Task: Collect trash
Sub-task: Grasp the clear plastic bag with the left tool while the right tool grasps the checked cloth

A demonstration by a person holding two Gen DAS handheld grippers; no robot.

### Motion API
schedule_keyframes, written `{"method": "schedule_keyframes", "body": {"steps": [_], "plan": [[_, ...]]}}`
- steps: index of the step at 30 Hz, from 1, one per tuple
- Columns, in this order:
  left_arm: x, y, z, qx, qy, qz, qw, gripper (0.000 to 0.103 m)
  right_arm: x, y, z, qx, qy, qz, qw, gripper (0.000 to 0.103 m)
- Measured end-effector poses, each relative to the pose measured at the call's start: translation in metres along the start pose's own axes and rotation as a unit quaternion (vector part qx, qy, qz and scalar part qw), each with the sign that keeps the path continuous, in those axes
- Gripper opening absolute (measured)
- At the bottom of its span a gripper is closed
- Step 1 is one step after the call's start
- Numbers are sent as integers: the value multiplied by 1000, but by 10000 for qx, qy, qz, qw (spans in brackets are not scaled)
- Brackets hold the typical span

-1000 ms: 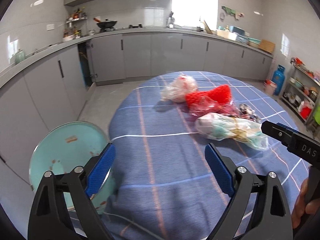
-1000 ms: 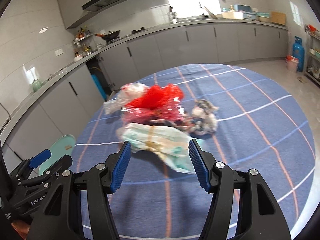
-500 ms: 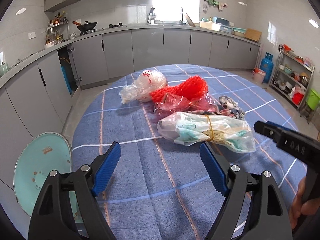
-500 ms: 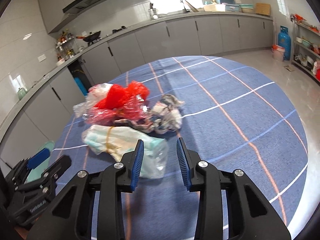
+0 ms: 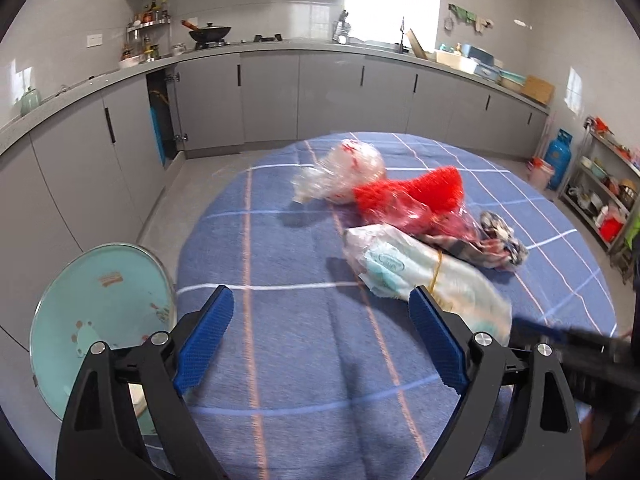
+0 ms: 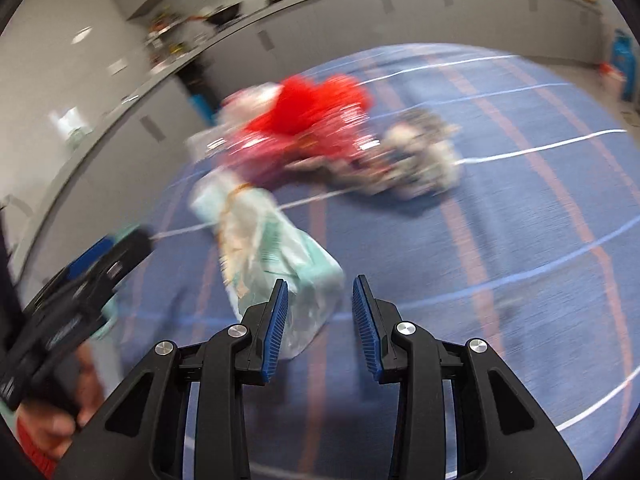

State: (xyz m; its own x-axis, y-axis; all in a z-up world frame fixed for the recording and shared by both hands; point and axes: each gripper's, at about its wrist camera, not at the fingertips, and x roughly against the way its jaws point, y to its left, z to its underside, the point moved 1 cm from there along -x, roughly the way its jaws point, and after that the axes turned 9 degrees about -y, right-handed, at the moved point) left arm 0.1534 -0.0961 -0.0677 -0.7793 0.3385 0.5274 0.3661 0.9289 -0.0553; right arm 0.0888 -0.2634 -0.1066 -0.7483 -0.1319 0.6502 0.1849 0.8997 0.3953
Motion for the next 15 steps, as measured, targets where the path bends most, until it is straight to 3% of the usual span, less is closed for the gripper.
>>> {"method": "schedule_keyframes", "body": {"steps": [3,9,15], "plan": [[0,3,-4,45,-5,4,10000,88,10,10,-3,79,-109,-131,9998,36],[-7,-16,-10,49,55,212,9997,89,40,-20,-23,-109,-878,805,9928,41],[-31,-49,-7,108,335,284,9990,89,32,-58,-46,-415,-1018,1137,9874,50]]}}
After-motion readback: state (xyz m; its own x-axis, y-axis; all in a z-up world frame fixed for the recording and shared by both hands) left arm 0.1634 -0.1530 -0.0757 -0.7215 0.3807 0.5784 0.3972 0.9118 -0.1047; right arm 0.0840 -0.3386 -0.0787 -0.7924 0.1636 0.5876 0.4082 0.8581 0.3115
